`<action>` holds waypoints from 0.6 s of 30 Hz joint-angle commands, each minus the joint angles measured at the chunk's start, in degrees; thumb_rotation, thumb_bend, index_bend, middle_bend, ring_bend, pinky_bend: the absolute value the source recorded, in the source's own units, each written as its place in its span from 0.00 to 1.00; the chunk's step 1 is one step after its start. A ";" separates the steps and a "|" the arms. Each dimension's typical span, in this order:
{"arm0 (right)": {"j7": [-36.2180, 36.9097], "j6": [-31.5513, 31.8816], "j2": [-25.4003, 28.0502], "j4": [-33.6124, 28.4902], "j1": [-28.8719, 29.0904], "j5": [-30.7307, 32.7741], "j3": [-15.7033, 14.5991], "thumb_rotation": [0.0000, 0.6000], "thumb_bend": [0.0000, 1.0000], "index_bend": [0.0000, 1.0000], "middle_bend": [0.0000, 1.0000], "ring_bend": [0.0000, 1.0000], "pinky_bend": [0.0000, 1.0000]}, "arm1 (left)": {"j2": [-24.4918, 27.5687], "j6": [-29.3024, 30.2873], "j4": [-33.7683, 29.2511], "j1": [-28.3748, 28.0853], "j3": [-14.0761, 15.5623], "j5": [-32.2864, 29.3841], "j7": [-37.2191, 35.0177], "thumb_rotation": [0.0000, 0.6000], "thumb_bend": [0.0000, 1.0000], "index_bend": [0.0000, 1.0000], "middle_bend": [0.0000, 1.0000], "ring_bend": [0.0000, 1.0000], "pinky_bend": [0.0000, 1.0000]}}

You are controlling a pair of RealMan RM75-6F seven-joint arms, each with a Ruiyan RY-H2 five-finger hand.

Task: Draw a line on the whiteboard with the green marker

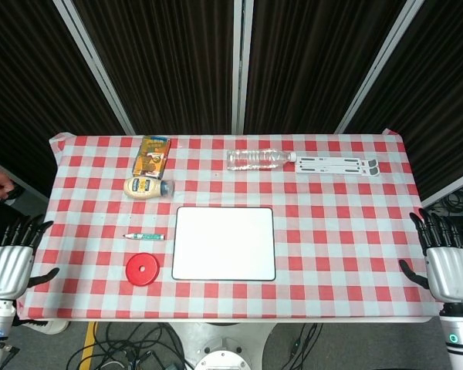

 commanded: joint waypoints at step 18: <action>1.39 -1.37 1.91 0.40 1.44 0.34 1.00 1.00 0.15 0.00 0.02 0.00 0.00 | -9.42 -28.77 1.03 -24.78 -7.73 -9.67 16.34 1.00 0.12 0.45 0.43 0.74 0.92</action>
